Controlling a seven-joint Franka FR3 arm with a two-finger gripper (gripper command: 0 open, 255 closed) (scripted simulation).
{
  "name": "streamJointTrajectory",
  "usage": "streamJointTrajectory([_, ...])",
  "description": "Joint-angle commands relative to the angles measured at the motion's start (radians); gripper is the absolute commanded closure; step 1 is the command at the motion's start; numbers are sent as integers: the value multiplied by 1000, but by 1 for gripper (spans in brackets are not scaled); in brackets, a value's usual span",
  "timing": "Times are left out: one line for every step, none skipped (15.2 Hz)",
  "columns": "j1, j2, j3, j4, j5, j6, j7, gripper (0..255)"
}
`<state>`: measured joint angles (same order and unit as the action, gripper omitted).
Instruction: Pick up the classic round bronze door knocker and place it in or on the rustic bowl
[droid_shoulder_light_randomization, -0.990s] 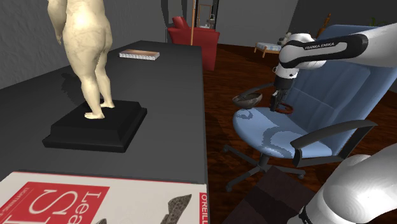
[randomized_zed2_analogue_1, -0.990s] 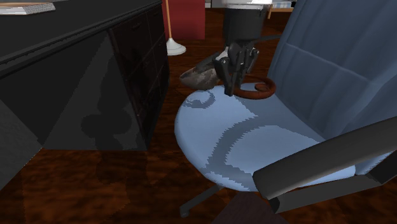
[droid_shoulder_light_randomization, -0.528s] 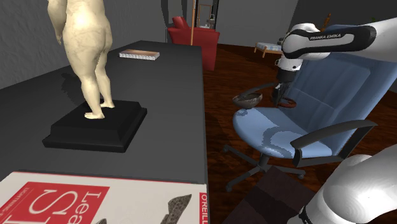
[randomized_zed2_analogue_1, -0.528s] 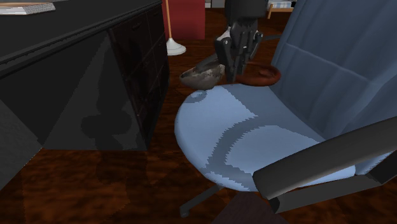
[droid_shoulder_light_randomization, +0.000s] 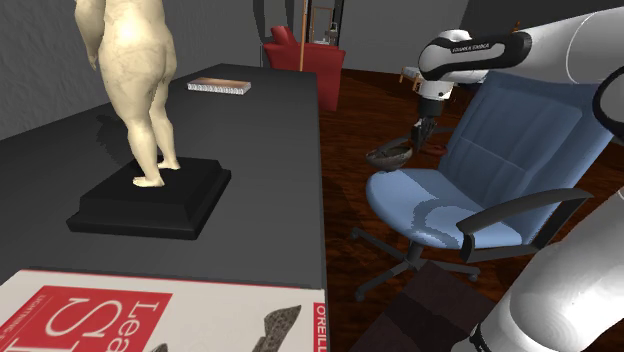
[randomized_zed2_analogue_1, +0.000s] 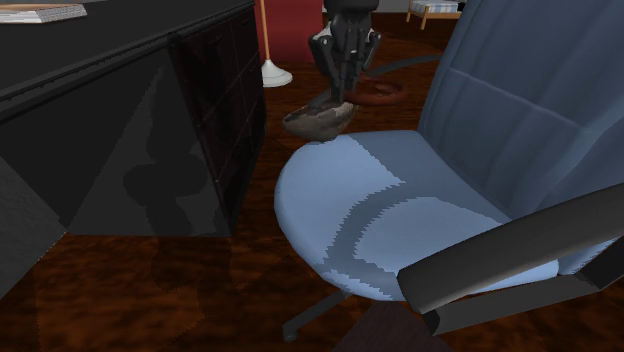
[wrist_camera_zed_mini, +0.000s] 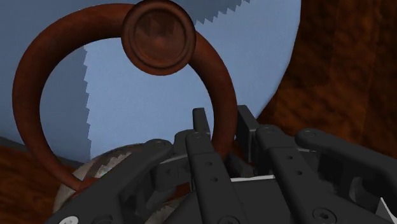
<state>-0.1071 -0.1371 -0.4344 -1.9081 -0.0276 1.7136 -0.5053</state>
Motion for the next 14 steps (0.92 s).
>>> streamJointTrajectory([6, 88, -7, 89, 37, -8, -13, 255])
streamJointTrajectory([5, 133, -10, 138, 56, -17, -21, 255])
streamJointTrajectory([3, 178, -12, 188, 75, -26, -28, 255])
streamJointTrajectory([-1, 224, -14, 240, 94, -38, -36, 255])
streamJointTrajectory([-7, 270, -15, 296, 114, -52, -43, 255])
streamJointTrajectory([-14, 318, -15, 354, 134, -67, -49, 255])
streamJointTrajectory([-24, 367, -15, 416, 154, -85, -55, 255])
streamJointTrajectory([-35, 417, -13, 482, 175, -106, -59, 255])
streamJointTrajectory([-47, 464, -11, 546, 193, -127, -62, 255])
streamJointTrajectory([-46, 462, -9, 530, 192, -112, -62, 255])
streamJointTrajectory([-45, 460, -8, 513, 191, -98, -63, 255])
streamJointTrajectory([-43, 458, -8, 497, 191, -83, -63, 255])
streamJointTrajectory([-42, 457, -7, 482, 190, -69, -64, 255])
streamJointTrajectory([-40, 455, -7, 467, 190, -55, -64, 255])
